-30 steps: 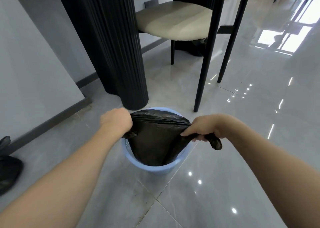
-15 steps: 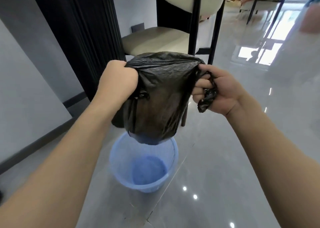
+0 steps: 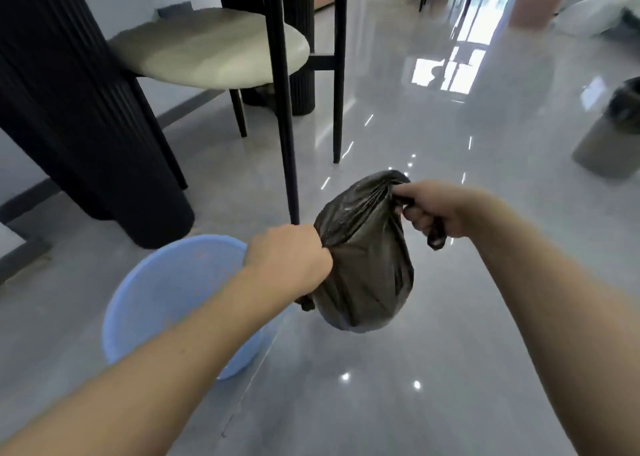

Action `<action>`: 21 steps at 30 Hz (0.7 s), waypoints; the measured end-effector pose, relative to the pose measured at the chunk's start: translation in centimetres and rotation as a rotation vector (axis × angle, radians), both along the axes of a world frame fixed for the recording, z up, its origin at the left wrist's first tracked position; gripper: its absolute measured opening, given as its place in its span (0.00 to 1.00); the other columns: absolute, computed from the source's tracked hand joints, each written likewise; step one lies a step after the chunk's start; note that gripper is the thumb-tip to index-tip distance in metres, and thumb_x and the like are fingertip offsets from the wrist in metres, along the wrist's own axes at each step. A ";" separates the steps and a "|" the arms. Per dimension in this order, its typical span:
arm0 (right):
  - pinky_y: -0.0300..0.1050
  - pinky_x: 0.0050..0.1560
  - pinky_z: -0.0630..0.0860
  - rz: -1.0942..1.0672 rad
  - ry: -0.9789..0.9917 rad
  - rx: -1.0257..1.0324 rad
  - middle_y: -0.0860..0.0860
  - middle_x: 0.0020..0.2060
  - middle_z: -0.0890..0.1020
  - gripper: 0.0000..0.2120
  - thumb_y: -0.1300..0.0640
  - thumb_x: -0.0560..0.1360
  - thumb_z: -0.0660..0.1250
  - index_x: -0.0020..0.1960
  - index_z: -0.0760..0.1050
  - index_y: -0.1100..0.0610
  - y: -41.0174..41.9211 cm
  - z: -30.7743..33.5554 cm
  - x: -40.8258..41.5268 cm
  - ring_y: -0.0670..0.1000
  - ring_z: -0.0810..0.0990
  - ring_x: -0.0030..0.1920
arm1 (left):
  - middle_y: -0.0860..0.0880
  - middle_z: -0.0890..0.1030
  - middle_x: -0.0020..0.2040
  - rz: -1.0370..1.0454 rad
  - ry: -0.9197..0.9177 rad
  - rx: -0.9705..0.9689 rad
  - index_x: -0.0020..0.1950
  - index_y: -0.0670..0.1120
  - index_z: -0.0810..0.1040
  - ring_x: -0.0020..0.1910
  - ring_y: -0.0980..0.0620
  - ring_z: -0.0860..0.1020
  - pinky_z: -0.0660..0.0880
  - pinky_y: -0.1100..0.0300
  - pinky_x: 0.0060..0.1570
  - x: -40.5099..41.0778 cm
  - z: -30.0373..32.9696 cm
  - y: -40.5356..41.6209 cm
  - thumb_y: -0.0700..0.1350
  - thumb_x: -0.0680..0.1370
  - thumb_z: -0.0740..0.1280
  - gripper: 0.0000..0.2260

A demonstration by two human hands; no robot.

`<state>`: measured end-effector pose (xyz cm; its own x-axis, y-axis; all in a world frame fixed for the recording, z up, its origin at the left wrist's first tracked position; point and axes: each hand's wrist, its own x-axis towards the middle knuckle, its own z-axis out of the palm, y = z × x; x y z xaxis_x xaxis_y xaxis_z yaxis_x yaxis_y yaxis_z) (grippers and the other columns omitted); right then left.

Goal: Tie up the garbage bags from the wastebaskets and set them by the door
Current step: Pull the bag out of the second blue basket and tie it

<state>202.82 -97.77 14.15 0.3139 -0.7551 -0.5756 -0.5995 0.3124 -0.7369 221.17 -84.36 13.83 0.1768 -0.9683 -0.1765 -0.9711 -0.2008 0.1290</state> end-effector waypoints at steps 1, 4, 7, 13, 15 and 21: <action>0.36 0.23 0.57 0.056 0.197 -0.082 0.50 0.23 0.63 0.19 0.50 0.79 0.59 0.34 0.72 0.60 -0.3 -1.7 -0.7 0.49 0.59 0.21 | 0.42 0.79 0.49 -0.018 -0.031 0.089 0.43 0.47 0.69 0.44 0.41 0.74 0.68 0.56 0.42 -0.6 -1.7 -0.2 0.43 0.75 0.57 0.03; 0.43 0.30 0.64 0.189 0.529 -0.134 0.56 0.31 0.67 0.14 0.58 0.73 0.62 0.46 0.79 0.69 -1.2 -5.0 -2.7 0.53 0.63 0.28 | 0.45 0.78 0.45 -0.044 -0.082 0.365 0.38 0.44 0.68 0.45 0.43 0.75 0.71 0.54 0.46 -1.1 -6.0 -0.5 0.39 0.74 0.57 0.06; 0.41 0.29 0.62 0.230 0.619 -0.121 0.55 0.28 0.67 0.11 0.60 0.73 0.62 0.44 0.80 0.67 -1.9 -5.9 -4.4 0.52 0.62 0.26 | 0.50 0.72 0.36 -0.092 -0.154 0.533 0.41 0.46 0.71 0.43 0.46 0.73 0.72 0.55 0.46 -1.0 -8.5 -0.1 0.39 0.75 0.57 0.06; 0.40 0.27 0.52 0.418 0.528 0.505 0.48 0.22 0.59 0.27 0.42 0.78 0.57 0.33 0.80 0.61 -1.0 -10.0 -6.5 0.47 0.54 0.23 | 0.46 0.74 0.35 -0.090 -0.076 0.738 0.38 0.43 0.71 0.38 0.42 0.78 0.73 0.56 0.35 -0.1 -12.2 1.7 0.35 0.74 0.56 0.08; 0.38 0.24 0.50 0.428 0.258 0.687 0.46 0.19 0.57 0.26 0.42 0.76 0.58 0.30 0.77 0.60 -0.3 -11.7 -7.4 0.45 0.53 0.20 | 0.46 0.75 0.36 -0.052 -0.005 0.764 0.45 0.41 0.74 0.39 0.43 0.76 0.72 0.57 0.38 -0.1 -13.2 1.8 0.35 0.76 0.55 0.09; 0.37 0.21 0.47 0.133 -0.649 0.772 0.46 0.16 0.64 0.27 0.49 0.77 0.52 0.26 0.76 0.58 0.0 -14.3 -7.2 0.46 0.50 0.21 | 0.42 0.74 0.28 0.462 0.697 0.726 0.39 0.40 0.72 0.27 0.47 0.73 0.73 0.57 0.32 -2.1 -14.6 3.5 0.31 0.73 0.50 0.12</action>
<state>195.63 -97.75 -0.14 0.7937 -0.1854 -0.5794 -0.2202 0.8003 -0.5577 219.04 -80.89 -0.73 0.1353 -0.4606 -0.8772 -0.5432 -0.7749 0.3231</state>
